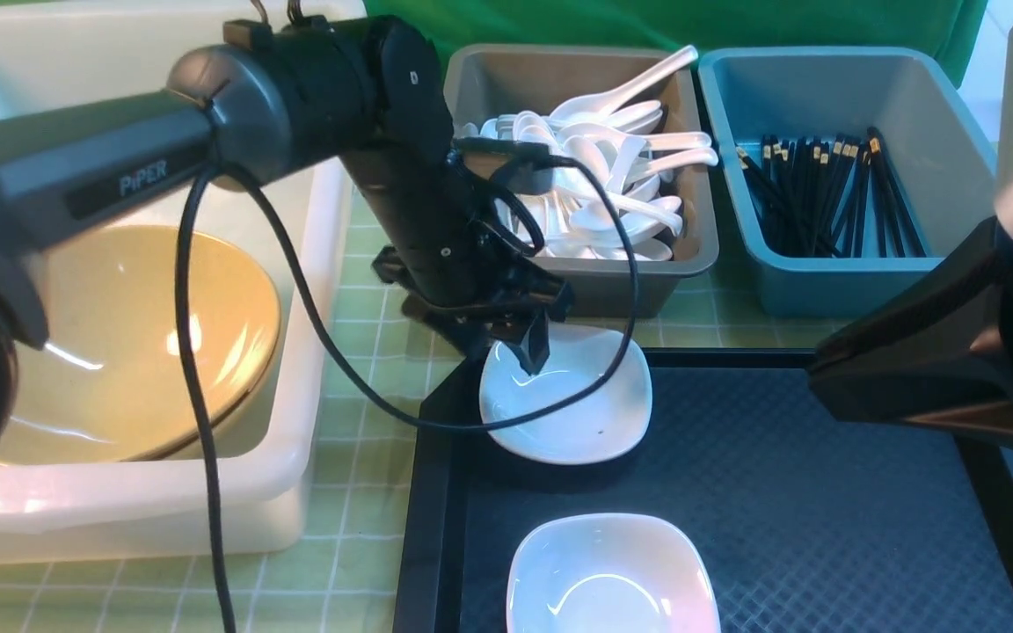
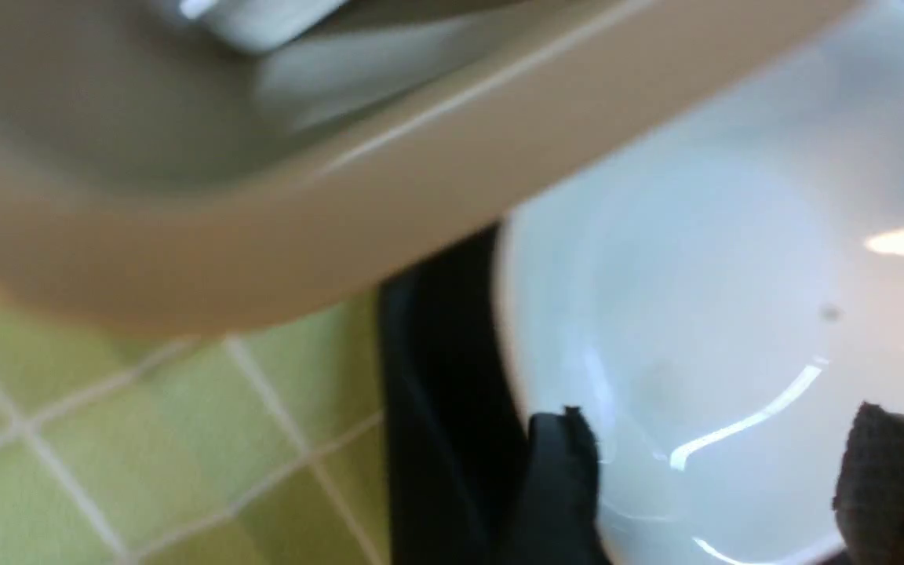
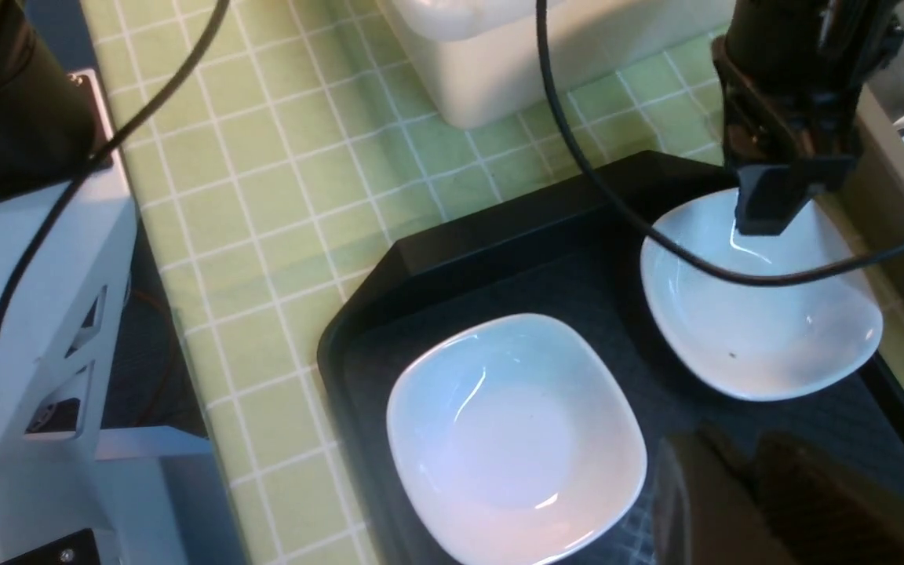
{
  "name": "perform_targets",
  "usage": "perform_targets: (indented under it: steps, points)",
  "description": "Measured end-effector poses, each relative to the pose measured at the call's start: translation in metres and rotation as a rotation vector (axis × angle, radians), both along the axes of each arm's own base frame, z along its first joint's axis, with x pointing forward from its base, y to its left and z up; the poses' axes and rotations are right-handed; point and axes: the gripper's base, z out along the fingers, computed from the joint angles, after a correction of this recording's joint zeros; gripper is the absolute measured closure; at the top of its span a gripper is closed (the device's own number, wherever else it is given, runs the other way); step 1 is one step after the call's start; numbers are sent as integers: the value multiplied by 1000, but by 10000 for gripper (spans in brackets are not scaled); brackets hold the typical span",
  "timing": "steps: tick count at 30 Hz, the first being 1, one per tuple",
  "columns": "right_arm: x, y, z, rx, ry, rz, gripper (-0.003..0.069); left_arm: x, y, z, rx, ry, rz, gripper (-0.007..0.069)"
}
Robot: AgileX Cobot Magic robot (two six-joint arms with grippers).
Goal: On green table put chopsticks spoon bowls plates into blue grey white boxes.
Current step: 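Grasp the small white bowl on the black tray by its rim with the left gripper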
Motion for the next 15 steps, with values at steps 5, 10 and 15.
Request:
perform_targets:
  steps: [5,10,15]
  points:
    - [0,0,0,-1,-3,2,549,7,-3,-29,15,75,112,174]
    - [0,0,0,-1,-3,2,545,9,-7,-43,-6,103,145,176]
    - [0,0,0,-5,-10,10,540,10,-9,-42,-34,95,110,246]
